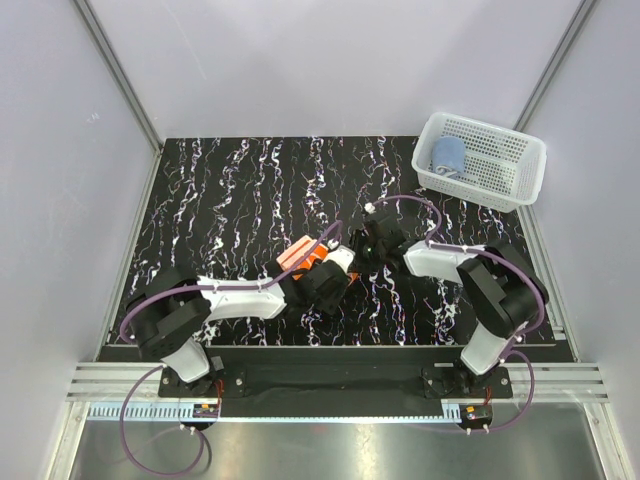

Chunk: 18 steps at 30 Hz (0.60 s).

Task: Roll the towels
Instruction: Roll the towel

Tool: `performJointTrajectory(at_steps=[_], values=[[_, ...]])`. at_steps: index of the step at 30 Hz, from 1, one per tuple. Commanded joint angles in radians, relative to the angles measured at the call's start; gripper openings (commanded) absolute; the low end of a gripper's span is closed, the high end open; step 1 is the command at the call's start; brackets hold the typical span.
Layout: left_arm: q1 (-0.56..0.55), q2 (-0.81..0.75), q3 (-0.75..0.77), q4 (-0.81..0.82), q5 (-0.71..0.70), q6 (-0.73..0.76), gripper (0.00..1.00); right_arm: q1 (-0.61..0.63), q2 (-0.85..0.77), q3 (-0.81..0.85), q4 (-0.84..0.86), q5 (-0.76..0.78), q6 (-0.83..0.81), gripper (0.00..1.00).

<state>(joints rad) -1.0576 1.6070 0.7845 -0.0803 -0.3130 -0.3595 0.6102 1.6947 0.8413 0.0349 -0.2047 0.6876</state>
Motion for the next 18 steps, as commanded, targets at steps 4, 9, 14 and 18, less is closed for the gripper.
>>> performJointTrajectory(at_steps=[4,9,14,18], values=[[-0.007,0.016,-0.040,-0.078,0.106,-0.085,0.57,-0.039,0.069,0.084,-0.030,-0.005,-0.057,0.35],[-0.019,0.024,-0.044,-0.084,0.109,-0.098,0.56,-0.043,0.112,0.139,-0.078,-0.018,-0.074,0.35],[-0.024,0.045,-0.030,-0.095,0.103,-0.098,0.43,-0.044,0.128,0.176,-0.104,-0.016,-0.088,0.35],[-0.024,0.050,-0.025,-0.095,0.103,-0.099,0.26,-0.047,0.123,0.194,-0.125,-0.013,-0.097,0.35]])
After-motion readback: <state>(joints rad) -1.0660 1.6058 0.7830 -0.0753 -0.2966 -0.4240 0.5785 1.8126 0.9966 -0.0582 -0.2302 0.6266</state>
